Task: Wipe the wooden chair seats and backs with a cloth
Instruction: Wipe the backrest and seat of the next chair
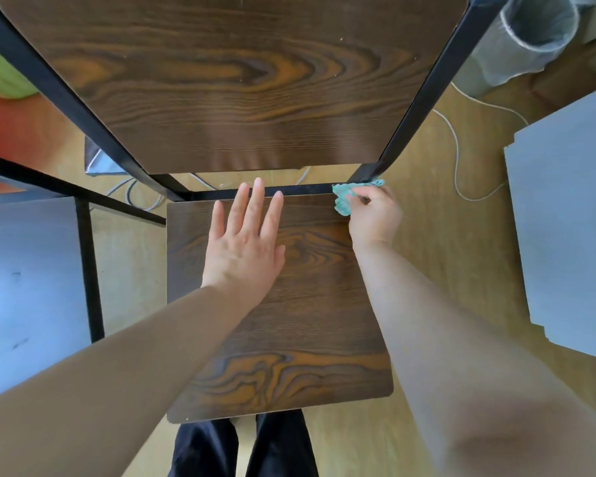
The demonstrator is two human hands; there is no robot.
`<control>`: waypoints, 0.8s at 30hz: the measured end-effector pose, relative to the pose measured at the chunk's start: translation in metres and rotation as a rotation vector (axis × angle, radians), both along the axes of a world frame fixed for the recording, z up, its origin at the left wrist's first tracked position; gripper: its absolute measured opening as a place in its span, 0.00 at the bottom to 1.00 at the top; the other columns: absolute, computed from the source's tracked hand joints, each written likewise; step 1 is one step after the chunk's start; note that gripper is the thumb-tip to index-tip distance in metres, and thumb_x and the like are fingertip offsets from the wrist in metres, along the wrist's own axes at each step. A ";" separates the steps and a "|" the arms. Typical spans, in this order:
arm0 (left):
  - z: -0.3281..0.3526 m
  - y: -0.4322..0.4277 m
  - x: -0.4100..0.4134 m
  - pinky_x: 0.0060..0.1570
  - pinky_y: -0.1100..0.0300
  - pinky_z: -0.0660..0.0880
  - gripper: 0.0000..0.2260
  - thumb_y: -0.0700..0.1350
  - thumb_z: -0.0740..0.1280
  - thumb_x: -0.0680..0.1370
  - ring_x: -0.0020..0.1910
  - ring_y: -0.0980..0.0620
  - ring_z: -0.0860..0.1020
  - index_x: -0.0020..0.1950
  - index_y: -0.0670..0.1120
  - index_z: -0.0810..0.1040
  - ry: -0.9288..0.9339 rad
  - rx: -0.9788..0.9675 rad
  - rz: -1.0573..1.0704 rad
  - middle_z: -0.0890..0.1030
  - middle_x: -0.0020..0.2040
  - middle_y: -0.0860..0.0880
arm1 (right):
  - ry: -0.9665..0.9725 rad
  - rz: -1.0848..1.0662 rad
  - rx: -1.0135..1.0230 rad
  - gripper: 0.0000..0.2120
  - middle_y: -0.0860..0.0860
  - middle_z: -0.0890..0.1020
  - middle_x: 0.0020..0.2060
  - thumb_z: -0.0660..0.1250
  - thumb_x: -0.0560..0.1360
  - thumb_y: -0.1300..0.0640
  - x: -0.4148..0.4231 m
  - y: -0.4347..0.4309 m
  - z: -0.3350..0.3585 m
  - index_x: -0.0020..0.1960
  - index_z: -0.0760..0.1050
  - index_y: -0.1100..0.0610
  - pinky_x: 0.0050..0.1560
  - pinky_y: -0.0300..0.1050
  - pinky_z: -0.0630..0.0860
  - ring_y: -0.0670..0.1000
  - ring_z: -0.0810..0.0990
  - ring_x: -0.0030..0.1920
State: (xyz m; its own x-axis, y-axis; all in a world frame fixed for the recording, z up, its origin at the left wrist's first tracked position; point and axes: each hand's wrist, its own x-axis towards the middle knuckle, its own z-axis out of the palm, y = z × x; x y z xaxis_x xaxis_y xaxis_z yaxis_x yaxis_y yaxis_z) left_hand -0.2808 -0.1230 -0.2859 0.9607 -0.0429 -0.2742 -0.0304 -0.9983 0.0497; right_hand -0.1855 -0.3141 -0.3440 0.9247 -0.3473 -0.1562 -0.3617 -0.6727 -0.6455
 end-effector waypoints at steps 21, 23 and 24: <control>0.185 0.036 0.024 0.75 0.39 0.58 0.35 0.56 0.64 0.78 0.80 0.43 0.51 0.81 0.47 0.55 -0.306 -0.094 0.078 0.55 0.81 0.43 | -0.393 0.100 0.117 0.23 0.41 0.78 0.51 0.73 0.74 0.59 0.014 0.021 0.311 0.66 0.70 0.48 0.47 0.38 0.79 0.43 0.80 0.50; 0.189 0.039 0.026 0.75 0.39 0.57 0.35 0.57 0.63 0.78 0.80 0.43 0.51 0.81 0.47 0.55 -0.316 -0.092 0.082 0.55 0.81 0.43 | -0.323 0.163 -0.049 0.19 0.47 0.75 0.57 0.71 0.75 0.60 0.027 0.023 0.312 0.65 0.73 0.53 0.52 0.38 0.77 0.46 0.77 0.54; 0.190 0.042 0.026 0.75 0.39 0.57 0.35 0.58 0.63 0.79 0.80 0.43 0.51 0.81 0.48 0.54 -0.318 -0.091 0.092 0.55 0.81 0.43 | -0.278 0.189 -0.109 0.18 0.49 0.73 0.59 0.69 0.76 0.61 0.031 0.024 0.310 0.65 0.75 0.55 0.53 0.36 0.74 0.47 0.76 0.55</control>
